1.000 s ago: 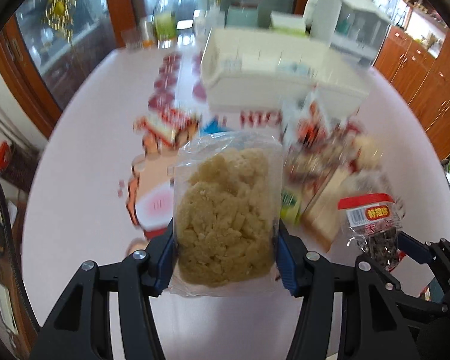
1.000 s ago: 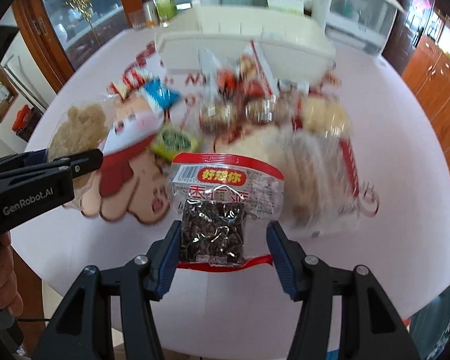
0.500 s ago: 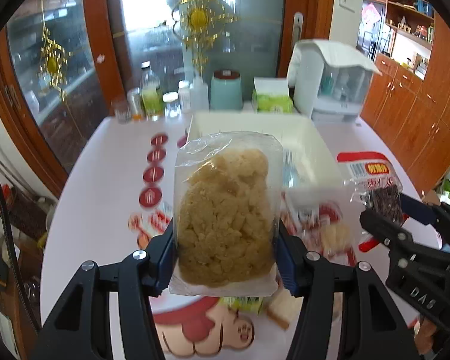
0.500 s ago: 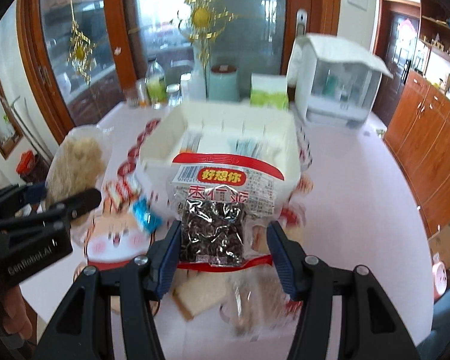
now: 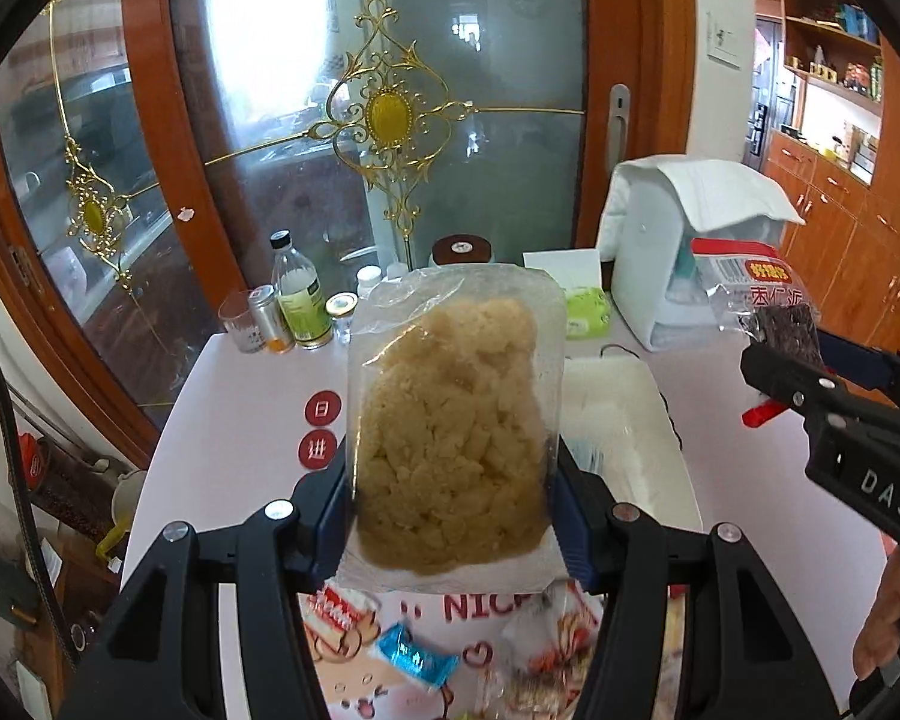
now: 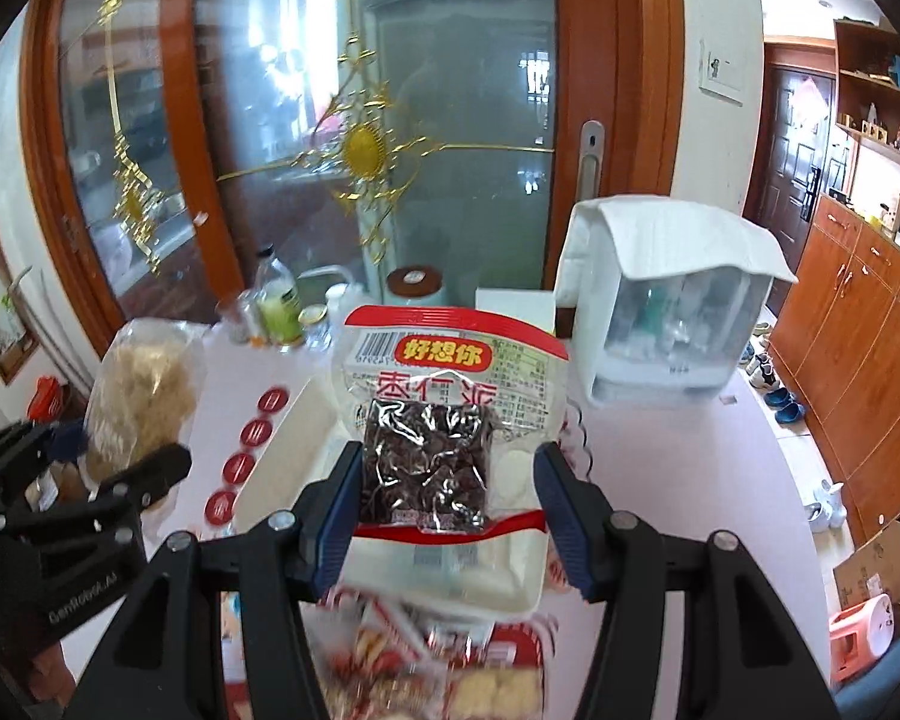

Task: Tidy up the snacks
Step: 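Lower both bags into the white tray and open both tools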

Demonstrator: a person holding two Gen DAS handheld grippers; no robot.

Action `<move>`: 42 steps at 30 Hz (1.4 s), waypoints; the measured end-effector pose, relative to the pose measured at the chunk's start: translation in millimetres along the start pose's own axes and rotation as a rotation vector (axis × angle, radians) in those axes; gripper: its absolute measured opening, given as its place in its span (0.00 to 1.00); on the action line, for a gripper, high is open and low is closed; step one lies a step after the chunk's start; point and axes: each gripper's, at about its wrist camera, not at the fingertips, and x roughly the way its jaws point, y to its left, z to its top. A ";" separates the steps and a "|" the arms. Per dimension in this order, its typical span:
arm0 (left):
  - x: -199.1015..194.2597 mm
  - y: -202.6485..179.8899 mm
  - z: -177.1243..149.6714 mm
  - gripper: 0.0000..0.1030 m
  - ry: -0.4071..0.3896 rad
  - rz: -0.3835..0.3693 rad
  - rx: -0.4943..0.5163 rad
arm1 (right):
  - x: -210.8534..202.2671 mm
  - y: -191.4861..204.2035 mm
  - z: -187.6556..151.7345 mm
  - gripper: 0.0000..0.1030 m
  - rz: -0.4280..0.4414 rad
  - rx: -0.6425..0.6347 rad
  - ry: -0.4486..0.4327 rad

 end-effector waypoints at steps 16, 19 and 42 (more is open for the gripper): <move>129.8 -11.2 -7.7 0.55 0.191 0.048 -0.039 | 116.4 -2.7 7.3 0.56 0.018 0.015 0.174; 146.3 -13.5 -18.3 0.55 0.227 0.047 -0.039 | 132.0 0.8 -1.8 0.56 0.022 0.004 0.212; 138.9 -4.9 -41.5 0.88 0.261 0.044 -0.077 | 143.0 -1.7 -26.8 0.57 0.046 0.019 0.301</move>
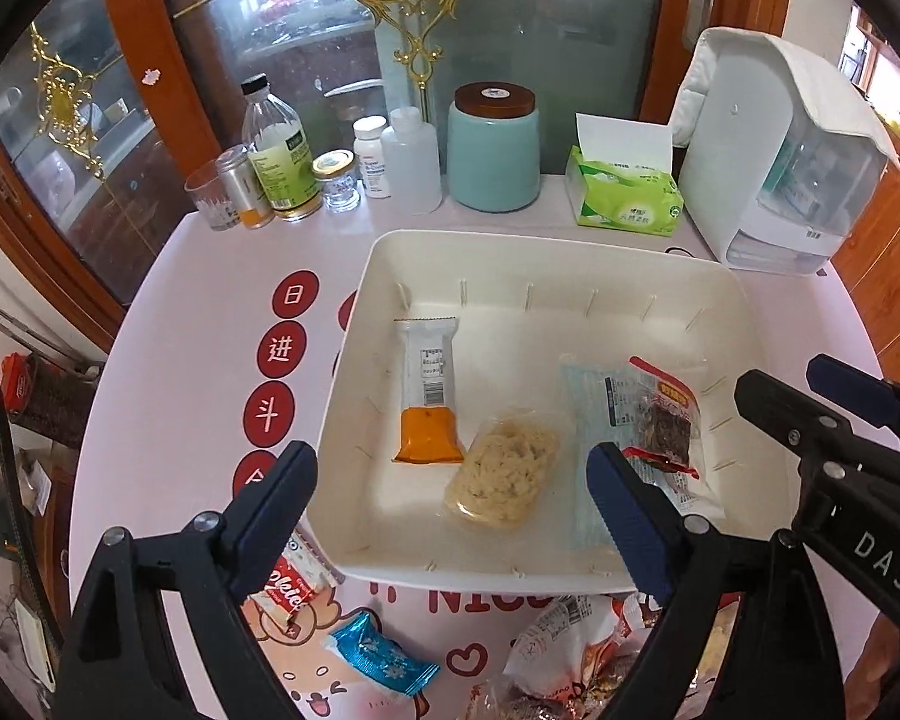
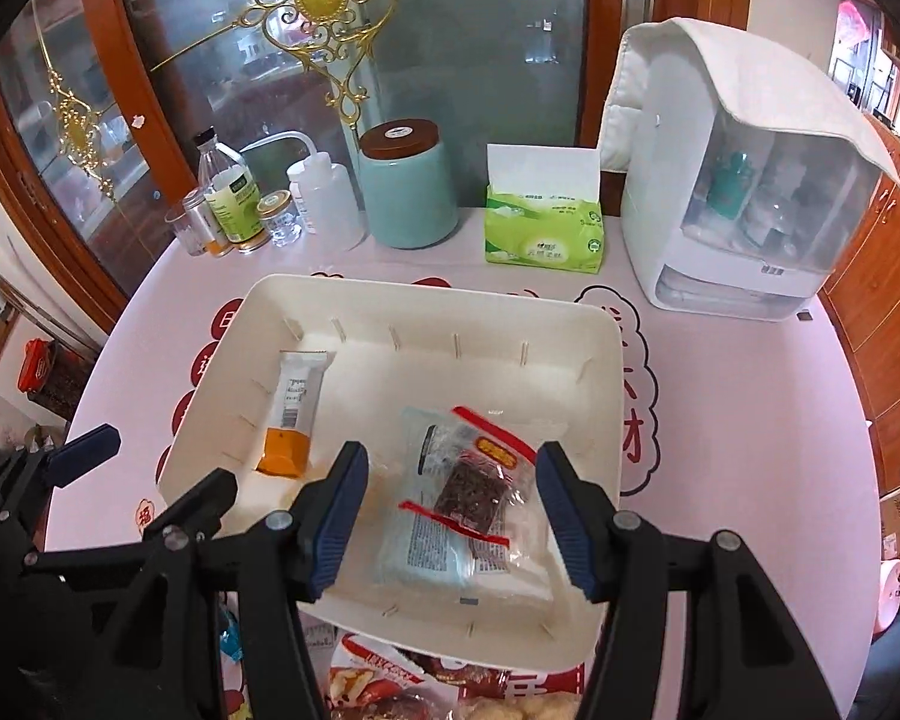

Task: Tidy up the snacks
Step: 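Lower both bags into the white tray and open both tools, then grasp the LIPO Cookie pack with left tool while right tool grasps the blue foil wrapper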

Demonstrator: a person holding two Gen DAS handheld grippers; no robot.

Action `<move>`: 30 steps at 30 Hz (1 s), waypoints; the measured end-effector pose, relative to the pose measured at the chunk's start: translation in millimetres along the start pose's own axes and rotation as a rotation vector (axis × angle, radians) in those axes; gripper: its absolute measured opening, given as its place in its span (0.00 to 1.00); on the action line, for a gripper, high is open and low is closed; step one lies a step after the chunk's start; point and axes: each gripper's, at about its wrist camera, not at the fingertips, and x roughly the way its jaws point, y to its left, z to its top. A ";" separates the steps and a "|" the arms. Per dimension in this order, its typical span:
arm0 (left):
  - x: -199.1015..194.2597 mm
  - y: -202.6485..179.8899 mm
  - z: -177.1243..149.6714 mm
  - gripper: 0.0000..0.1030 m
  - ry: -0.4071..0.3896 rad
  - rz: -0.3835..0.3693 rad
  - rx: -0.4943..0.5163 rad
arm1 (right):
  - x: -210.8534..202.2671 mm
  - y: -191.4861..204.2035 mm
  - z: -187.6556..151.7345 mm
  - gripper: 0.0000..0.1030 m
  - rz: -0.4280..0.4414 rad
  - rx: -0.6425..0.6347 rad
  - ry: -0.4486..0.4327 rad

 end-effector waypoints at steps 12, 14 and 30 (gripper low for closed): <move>-31.9 1.1 -16.0 0.88 -0.028 0.017 0.022 | -21.9 6.9 -10.5 0.57 0.019 -0.020 -0.008; -36.2 1.2 -19.0 0.88 -0.029 0.021 0.027 | -27.9 8.3 -12.4 0.57 0.025 -0.028 -0.014; -105.7 32.6 -32.7 0.88 -0.076 0.119 0.086 | -82.0 10.0 -18.9 0.57 0.113 -0.069 -0.085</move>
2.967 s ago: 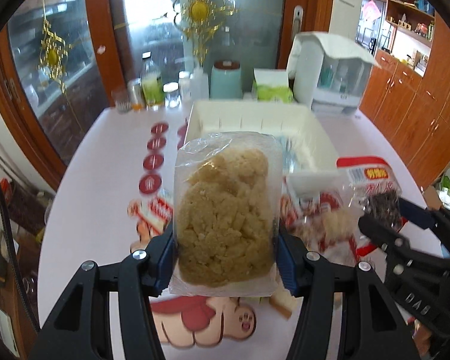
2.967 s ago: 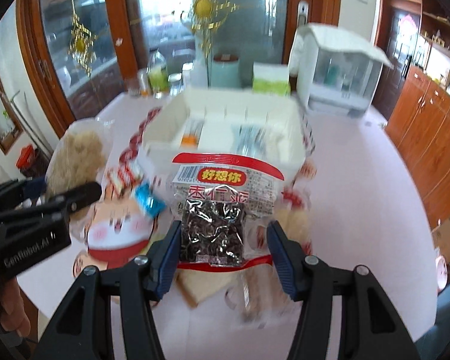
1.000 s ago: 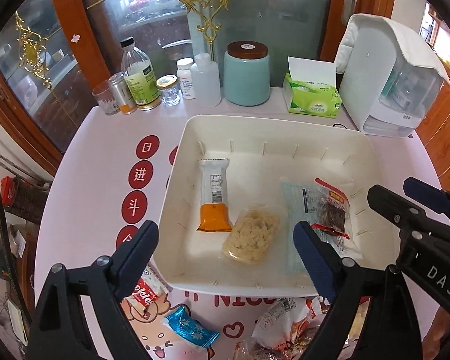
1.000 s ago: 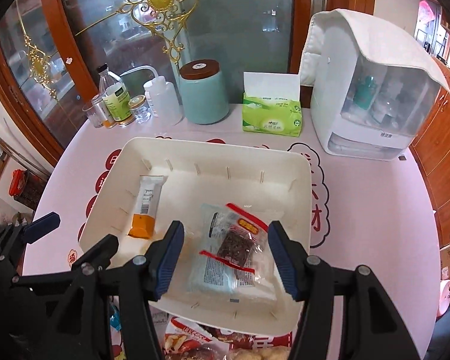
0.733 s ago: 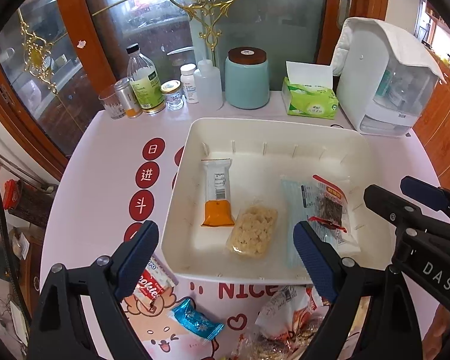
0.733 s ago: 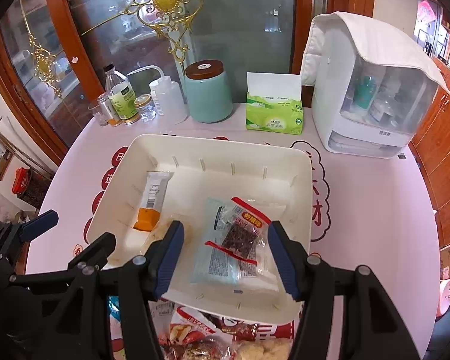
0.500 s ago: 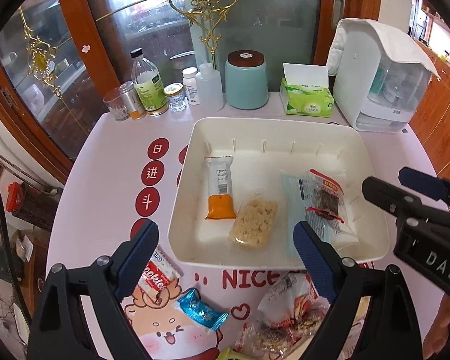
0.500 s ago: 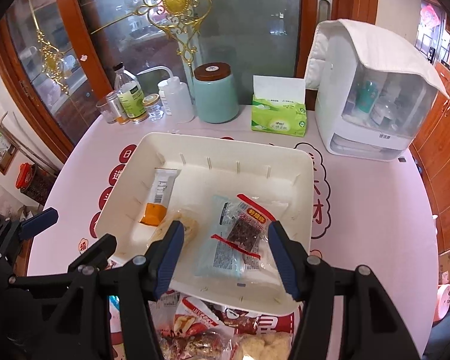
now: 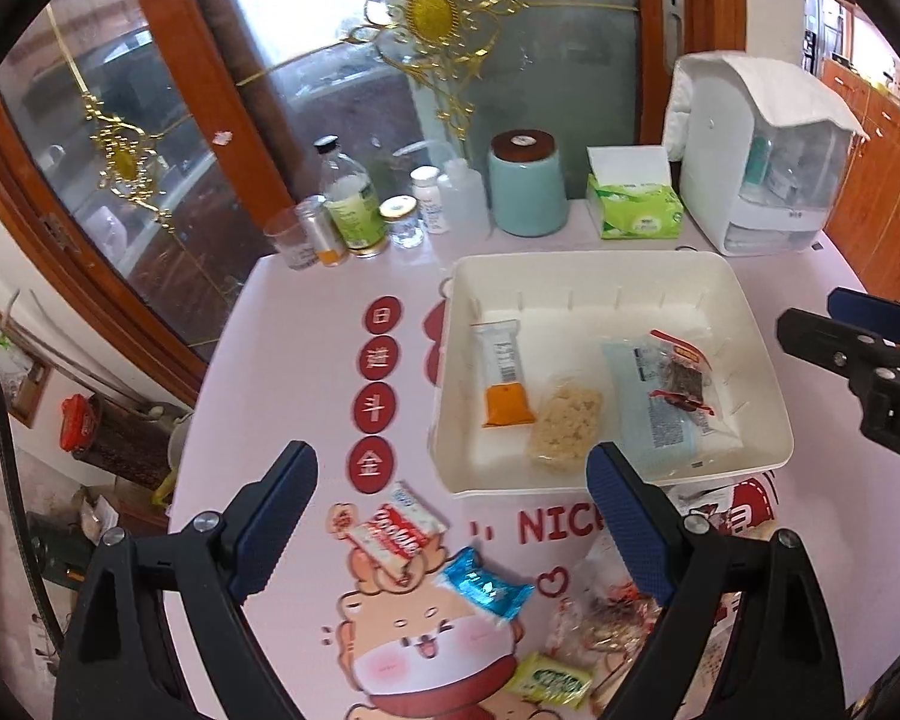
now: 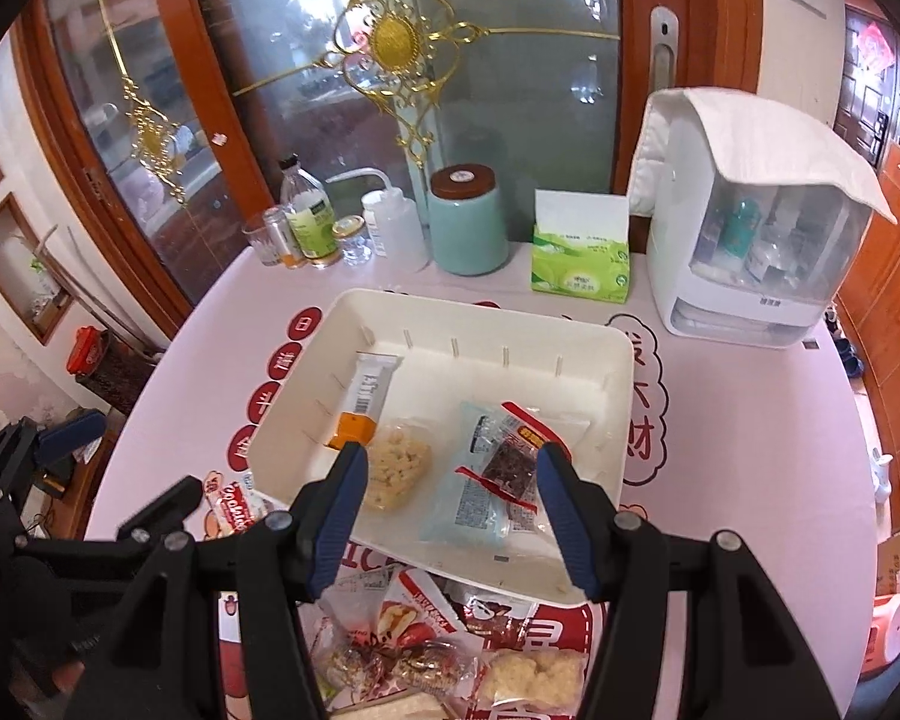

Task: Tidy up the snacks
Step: 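Grasp the LIPO Cookie pack with left tool while right tool grasps the blue foil wrapper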

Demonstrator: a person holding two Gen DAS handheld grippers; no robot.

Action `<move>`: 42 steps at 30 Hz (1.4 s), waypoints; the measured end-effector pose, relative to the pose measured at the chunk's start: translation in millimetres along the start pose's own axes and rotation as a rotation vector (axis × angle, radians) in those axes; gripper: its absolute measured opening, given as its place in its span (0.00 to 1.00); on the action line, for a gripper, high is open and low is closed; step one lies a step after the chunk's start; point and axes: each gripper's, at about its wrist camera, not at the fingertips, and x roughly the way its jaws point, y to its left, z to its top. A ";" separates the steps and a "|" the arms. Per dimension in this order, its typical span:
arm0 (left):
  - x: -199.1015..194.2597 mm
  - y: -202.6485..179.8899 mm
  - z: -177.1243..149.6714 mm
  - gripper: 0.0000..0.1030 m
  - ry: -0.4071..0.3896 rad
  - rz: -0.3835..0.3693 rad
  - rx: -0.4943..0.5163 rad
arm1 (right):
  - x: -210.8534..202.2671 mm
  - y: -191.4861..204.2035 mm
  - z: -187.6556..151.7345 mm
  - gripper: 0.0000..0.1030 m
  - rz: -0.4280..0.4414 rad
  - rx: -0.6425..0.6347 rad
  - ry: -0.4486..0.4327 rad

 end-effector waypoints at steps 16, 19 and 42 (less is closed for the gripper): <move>-25.6 91.5 -15.4 0.88 0.002 0.132 -0.011 | -21.1 62.9 -16.8 0.62 0.106 -0.143 -0.012; -17.5 102.0 -21.3 0.88 0.009 0.124 0.006 | -16.7 79.9 -24.3 0.62 0.118 -0.177 0.004; 162.6 113.2 -79.6 0.88 0.217 -0.223 0.253 | 124.5 171.2 -119.5 0.62 0.043 -0.121 0.351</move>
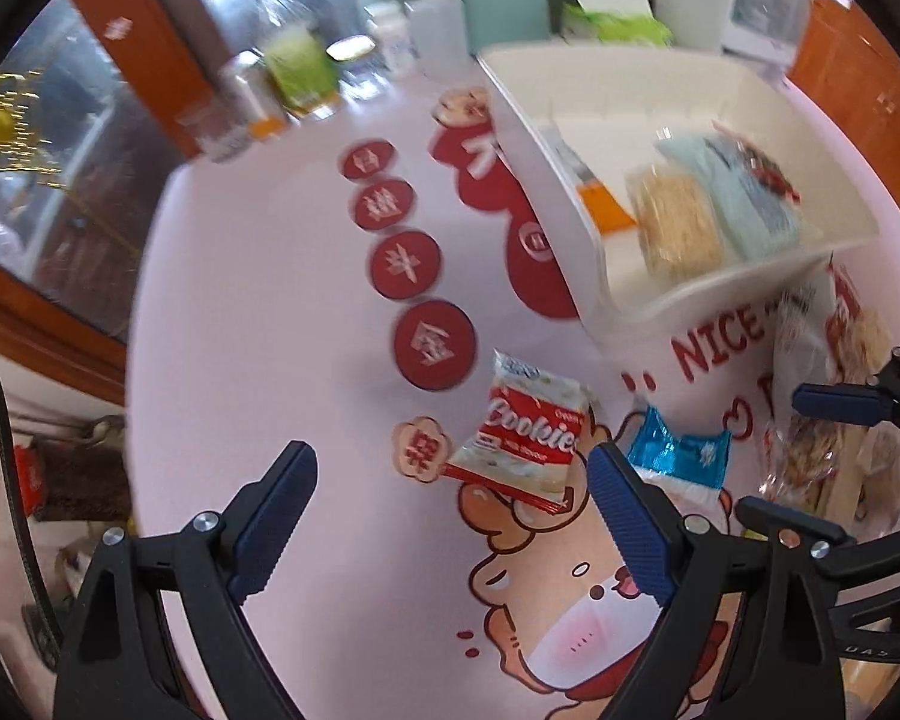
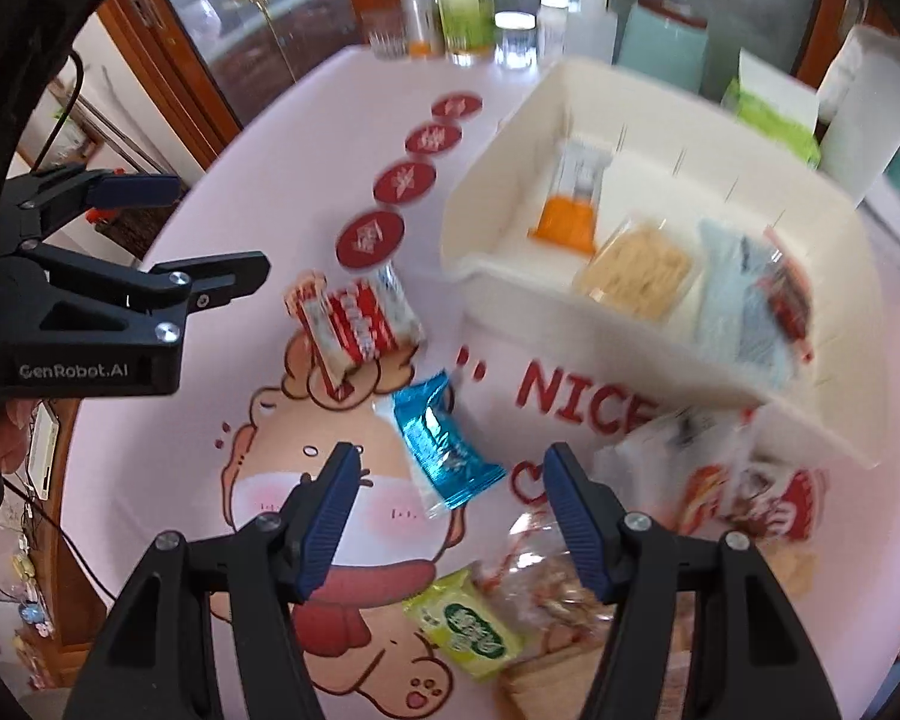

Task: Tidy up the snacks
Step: 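Grasp the LIPO Cookie pack with left tool while right tool grasps the blue foil wrapper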

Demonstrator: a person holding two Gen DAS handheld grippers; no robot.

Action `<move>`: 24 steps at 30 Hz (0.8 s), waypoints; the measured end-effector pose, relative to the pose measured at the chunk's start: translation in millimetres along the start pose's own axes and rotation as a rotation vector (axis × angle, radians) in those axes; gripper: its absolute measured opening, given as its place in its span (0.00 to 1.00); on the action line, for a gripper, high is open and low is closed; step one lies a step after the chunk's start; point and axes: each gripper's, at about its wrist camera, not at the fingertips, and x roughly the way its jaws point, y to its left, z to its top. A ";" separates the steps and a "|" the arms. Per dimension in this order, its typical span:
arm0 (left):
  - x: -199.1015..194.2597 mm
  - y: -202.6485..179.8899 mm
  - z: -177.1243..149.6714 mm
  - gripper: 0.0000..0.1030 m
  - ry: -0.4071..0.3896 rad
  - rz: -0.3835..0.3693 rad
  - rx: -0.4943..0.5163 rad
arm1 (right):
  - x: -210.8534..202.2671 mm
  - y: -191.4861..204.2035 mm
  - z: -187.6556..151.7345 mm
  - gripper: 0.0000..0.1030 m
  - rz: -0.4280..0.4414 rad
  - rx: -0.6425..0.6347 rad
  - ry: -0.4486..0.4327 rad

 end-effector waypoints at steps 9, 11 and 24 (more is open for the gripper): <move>62.4 -3.3 -1.9 0.88 0.081 -0.126 0.018 | 59.2 5.5 0.2 0.62 -0.019 0.036 0.114; 71.5 -4.7 -0.4 0.88 0.092 -0.148 0.023 | 68.1 5.0 1.3 0.62 -0.019 0.042 0.129; 99.3 -5.2 2.1 0.67 0.106 -0.190 0.012 | 84.3 6.6 8.9 0.34 -0.027 0.011 0.105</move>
